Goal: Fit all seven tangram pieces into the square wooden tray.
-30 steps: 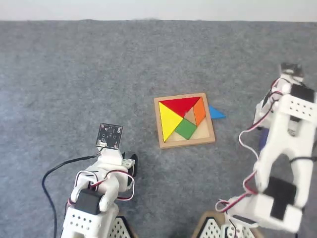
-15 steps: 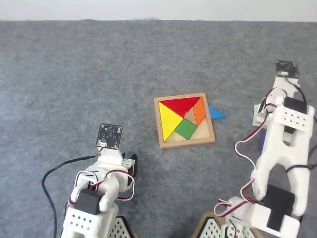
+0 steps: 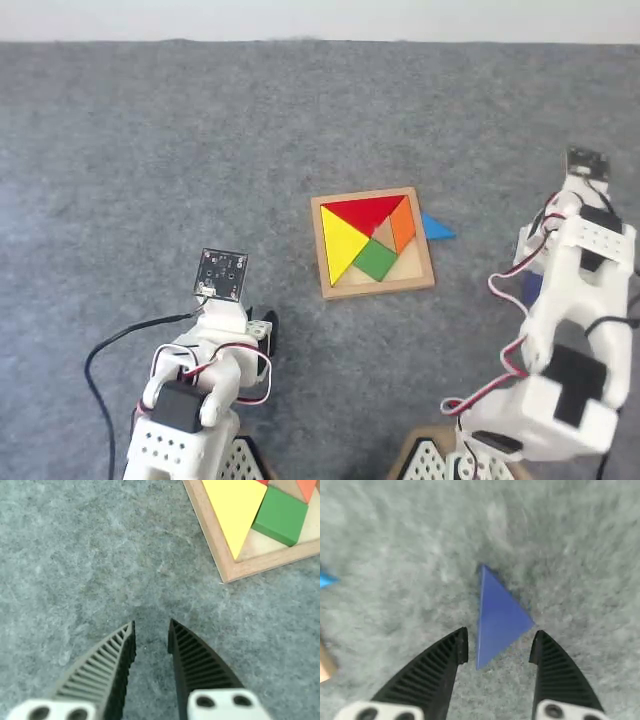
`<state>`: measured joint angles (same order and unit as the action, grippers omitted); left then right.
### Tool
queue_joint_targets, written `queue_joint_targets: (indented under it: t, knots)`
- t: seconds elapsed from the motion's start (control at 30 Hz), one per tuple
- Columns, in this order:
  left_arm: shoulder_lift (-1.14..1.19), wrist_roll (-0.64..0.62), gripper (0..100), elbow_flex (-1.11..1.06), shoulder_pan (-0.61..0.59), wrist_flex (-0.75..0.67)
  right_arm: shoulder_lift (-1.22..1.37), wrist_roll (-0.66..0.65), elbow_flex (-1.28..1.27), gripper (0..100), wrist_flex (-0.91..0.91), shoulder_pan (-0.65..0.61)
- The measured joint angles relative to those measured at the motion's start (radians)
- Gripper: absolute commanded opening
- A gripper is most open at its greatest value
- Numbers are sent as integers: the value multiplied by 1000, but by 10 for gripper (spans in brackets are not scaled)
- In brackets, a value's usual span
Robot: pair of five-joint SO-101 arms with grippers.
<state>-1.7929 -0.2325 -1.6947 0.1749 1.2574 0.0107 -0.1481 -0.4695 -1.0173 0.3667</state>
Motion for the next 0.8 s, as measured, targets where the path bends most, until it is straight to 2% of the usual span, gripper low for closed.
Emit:
queue_joint_targets:
  t: [0.3,0.8]
  knots:
    - [0,0,105,0,0,0,210,2,121,217,-15,26]
    - [0,0,105,0,0,0,226,-94,176,217,-20,25]
